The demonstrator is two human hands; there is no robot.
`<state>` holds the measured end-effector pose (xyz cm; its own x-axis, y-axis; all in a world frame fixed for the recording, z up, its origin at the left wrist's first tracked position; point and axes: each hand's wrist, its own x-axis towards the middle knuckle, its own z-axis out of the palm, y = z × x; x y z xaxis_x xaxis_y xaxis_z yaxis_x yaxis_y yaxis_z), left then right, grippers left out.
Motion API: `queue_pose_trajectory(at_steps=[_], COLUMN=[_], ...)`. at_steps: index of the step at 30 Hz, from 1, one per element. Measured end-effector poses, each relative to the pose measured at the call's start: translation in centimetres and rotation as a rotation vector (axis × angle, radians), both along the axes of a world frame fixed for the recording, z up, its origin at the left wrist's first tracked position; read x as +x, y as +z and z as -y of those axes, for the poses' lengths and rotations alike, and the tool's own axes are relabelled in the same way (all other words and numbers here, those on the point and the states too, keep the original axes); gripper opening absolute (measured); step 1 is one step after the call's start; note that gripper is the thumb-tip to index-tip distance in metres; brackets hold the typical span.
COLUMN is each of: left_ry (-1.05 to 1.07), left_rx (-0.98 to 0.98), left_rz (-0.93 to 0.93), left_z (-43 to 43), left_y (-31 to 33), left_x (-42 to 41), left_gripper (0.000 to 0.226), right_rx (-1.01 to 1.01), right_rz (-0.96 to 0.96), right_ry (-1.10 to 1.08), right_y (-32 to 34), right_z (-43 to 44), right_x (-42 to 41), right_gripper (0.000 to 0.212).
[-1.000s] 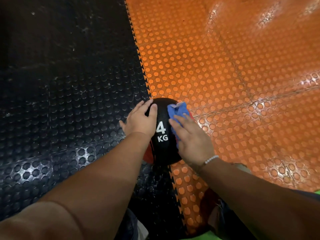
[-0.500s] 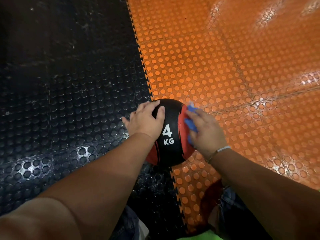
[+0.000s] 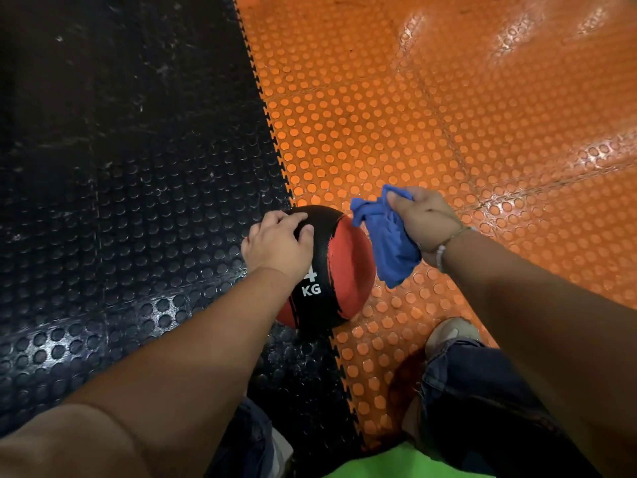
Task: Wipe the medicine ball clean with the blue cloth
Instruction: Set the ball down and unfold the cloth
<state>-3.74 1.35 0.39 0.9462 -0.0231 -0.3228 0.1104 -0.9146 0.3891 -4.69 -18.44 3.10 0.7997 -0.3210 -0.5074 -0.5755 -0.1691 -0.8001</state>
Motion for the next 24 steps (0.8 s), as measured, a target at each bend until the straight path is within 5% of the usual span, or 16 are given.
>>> queue_pose_trajectory(at_steps=[6,12,16,19,24], left_ry=[-0.007,-0.082,0.037,0.047,0.065], left_rx=[-0.085,-0.332,-0.579,-0.444,-0.356], left_rz=[-0.155,-0.268,-0.267,-0.219,-0.193], left_z=[-0.3,0.0,-0.3,-0.3,0.3], left_y=[2.1,4.2,3.4,3.1,3.4], left_x=[0.3,-0.6,-1.1,-1.7,-2.3], left_gripper=[0.040,0.069,0.036,0.009,0.008], right_rx=[0.217,0.396,0.369,0.294,0.205], right_rz=[0.025,0.005,0.039,0.042,0.031], right_ry=[0.054,0.065,0.044,0.013,0.007], right_y=[2.0,2.6,2.6,2.1,1.9], right_z=[-1.9,-2.2,-2.5,-2.6,-3.1], right_x=[-0.5,-1.1,-1.7,-2.0,-2.6], right_gripper=[0.019,0.010,0.015,0.018,0.023])
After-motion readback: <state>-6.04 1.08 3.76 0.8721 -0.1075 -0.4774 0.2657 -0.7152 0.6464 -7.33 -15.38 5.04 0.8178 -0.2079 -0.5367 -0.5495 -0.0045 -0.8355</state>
